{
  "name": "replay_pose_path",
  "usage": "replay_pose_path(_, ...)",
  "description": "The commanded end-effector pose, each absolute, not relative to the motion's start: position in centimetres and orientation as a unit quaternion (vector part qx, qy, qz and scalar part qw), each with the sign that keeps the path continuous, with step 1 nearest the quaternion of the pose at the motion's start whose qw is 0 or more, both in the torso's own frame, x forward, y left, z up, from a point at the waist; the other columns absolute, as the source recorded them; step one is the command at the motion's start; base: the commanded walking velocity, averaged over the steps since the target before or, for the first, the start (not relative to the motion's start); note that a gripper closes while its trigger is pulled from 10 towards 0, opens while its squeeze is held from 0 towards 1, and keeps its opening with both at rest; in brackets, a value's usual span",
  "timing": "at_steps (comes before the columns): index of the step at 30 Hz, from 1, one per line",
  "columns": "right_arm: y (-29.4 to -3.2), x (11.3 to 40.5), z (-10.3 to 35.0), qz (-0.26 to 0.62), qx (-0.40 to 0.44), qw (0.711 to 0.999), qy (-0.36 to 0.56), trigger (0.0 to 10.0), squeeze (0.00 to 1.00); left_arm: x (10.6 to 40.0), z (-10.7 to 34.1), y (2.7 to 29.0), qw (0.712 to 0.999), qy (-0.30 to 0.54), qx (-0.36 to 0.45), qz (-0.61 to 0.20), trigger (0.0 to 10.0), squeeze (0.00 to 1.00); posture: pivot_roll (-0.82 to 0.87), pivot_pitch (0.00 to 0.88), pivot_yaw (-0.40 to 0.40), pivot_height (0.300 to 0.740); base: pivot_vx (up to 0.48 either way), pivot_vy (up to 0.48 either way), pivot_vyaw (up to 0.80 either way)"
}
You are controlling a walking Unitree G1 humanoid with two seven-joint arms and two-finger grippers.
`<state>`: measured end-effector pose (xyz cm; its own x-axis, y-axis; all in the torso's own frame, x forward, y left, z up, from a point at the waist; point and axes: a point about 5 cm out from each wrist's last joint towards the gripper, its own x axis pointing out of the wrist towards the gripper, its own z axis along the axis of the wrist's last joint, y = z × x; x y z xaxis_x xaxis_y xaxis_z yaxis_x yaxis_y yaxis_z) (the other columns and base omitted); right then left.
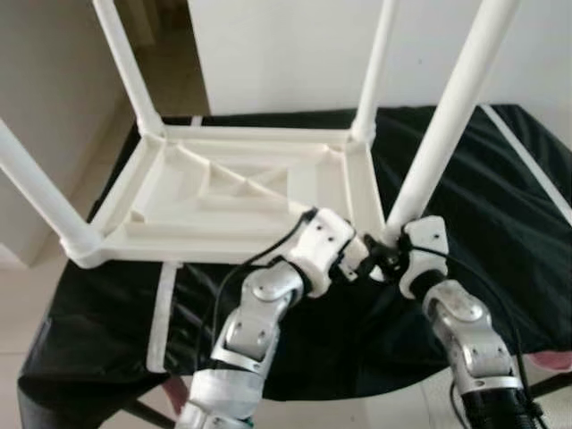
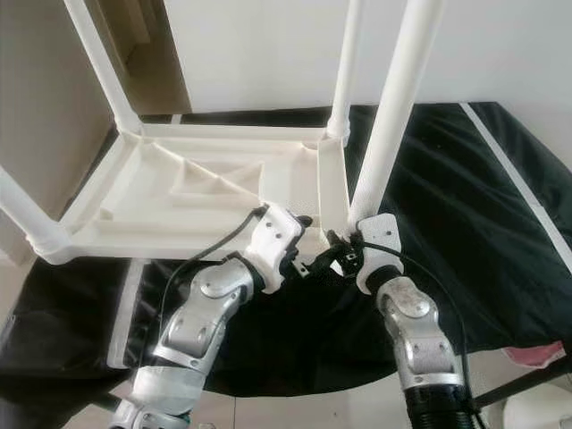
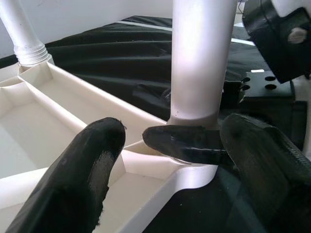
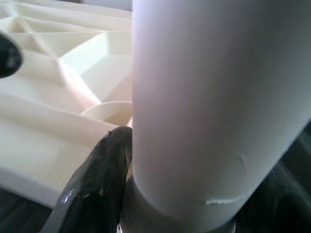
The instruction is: Building children table
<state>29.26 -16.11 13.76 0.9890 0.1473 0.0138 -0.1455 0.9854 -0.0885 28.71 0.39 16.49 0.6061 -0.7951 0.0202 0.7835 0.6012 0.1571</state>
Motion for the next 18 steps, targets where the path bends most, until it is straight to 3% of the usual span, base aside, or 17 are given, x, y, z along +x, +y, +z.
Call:
replay_pose_path(1,-16.4,29.0,12.4,0.042,-0.023,0.999,0.023,10.0,0.0,28.0,15.1,0.4,0.906,-0.023,0.048,-0.421,10.0,0.0,-0.07,0.073,0.032,0.74,0.0,0.0,0.0)
replay_pose_path(2,-16.2,29.0,11.9,-0.054,-0.013,0.998,0.026,10.0,0.0,28.2,15.2,0.6,0.907,-0.024,0.054,-0.416,10.0,0.0,-0.06,0.064,0.026,0.74,0.0,0.0,0.0)
replay_pose_path(3,-16.1,29.0,11.7,-0.091,-0.005,0.996,0.026,10.0,0.0,28.3,15.2,0.7,0.908,-0.026,0.058,-0.414,10.0,0.0,-0.06,0.062,0.024,0.74,0.0,0.0,0.0)
replay_pose_path(6,-14.9,29.2,11.8,-0.082,0.007,0.996,0.024,10.0,0.0,28.5,15.2,0.7,0.911,-0.026,0.059,-0.408,10.0,0.0,-0.05,0.056,0.021,0.74,0.0,0.0,0.0)
replay_pose_path(18,-14.6,29.2,12.1,-0.082,0.002,0.996,0.019,10.0,0.0,28.5,15.2,0.8,0.911,-0.028,0.062,-0.406,10.0,0.0,-0.04,0.04,0.016,0.74,0.0,0.0,0.0)
